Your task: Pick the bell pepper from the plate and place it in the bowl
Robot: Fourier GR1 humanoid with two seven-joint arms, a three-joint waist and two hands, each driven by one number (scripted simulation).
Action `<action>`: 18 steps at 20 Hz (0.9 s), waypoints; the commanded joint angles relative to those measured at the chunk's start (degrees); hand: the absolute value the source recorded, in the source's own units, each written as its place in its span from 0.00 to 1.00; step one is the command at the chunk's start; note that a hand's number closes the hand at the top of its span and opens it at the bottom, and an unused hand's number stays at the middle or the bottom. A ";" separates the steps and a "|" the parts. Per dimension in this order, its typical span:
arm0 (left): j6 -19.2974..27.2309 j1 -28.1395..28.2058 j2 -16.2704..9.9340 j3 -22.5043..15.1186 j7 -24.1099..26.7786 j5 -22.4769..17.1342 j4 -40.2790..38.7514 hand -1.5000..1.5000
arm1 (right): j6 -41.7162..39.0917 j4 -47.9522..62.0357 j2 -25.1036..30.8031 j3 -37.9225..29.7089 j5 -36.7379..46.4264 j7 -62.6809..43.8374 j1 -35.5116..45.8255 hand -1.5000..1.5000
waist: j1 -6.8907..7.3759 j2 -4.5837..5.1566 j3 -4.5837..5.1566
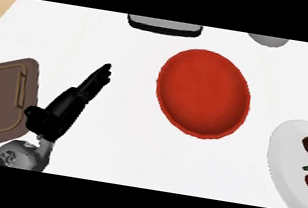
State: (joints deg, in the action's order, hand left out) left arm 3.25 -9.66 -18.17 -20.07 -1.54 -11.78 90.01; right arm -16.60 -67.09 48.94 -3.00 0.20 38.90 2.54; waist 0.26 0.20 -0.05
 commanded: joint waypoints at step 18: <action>0.47 3.24 3.39 -1.05 -0.71 3.39 1.74 0.50 | -25.10 -18.19 15.73 15.87 20.87 -30.57 4.12 0.00 | -0.41 -0.35 0.08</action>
State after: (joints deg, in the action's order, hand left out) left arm 2.70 -8.20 -15.92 -20.60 -1.60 -9.73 90.25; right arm -39.77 -81.18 66.88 11.30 19.35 13.01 9.08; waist 0.46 -0.03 0.12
